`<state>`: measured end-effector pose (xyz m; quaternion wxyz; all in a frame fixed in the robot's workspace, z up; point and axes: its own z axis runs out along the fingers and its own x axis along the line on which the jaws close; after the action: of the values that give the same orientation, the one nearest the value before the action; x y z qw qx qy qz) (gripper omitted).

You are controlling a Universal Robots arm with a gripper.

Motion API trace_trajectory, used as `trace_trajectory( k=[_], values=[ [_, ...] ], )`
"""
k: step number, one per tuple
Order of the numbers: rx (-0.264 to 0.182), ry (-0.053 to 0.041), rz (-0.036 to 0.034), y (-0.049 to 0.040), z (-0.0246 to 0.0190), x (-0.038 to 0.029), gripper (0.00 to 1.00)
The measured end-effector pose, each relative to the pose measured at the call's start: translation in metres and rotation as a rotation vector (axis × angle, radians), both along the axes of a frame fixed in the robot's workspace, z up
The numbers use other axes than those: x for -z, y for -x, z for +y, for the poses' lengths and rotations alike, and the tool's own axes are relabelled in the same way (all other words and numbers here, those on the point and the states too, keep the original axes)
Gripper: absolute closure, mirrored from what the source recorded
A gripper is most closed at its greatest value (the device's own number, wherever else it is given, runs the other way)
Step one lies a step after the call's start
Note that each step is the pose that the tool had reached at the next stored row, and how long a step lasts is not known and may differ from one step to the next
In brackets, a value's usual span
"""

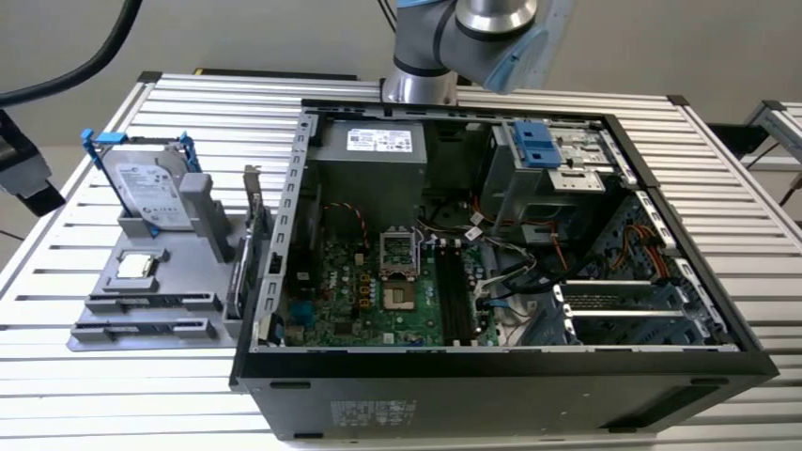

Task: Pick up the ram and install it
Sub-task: 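Pick up the ram and move it above insertion slot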

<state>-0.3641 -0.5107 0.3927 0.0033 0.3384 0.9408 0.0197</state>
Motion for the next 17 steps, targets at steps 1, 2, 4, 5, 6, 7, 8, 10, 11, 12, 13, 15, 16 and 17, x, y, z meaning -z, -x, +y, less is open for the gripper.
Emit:
trace_trajectory(
  k=[1, 2, 4, 5, 6, 7, 8, 10, 11, 12, 13, 15, 16, 17],
  values=[
    [0.007, 0.0000, 0.0002, 0.0000, 0.0000, 0.0000, 1.00],
    [0.015, 0.0000, 0.0004, 0.0000, 0.0000, 0.0000, 1.00],
    [0.029, -0.0001, 0.0007, 0.0000, 0.0000, 0.0001, 1.00],
    [0.037, -0.0001, 0.0009, 0.0000, 0.0000, 0.0001, 1.00],
    [0.044, -0.0001, 0.0010, 0.0000, 0.0000, 0.0001, 1.00],
    [0.051, -0.0001, 0.0011, 0.0000, 0.0000, 0.0001, 1.00],
    [0.058, -0.0001, 0.0012, 0.0000, 0.0000, 0.0001, 1.00],
    [0.072, -0.0001, 0.0014, 0.0000, 0.0000, 0.0001, 1.00],
    [0.080, -0.0001, 0.0015, 0.0000, 0.0000, 0.0001, 1.00],
    [0.088, -0.0001, 0.0016, 0.0000, -0.0001, 0.0001, 1.00],
    [0.096, -0.0001, 0.0018, 0.0000, -0.0001, 0.0001, 1.00],
    [0.113, -0.0001, 0.0020, 0.0000, -0.0001, 0.0001, 1.00],
    [0.122, -0.0001, 0.0023, 0.0000, -0.0001, 0.0001, 1.00],
    [0.131, -0.0001, 0.0024, 0.0000, -0.0001, 0.0000, 1.00]
  ],
)
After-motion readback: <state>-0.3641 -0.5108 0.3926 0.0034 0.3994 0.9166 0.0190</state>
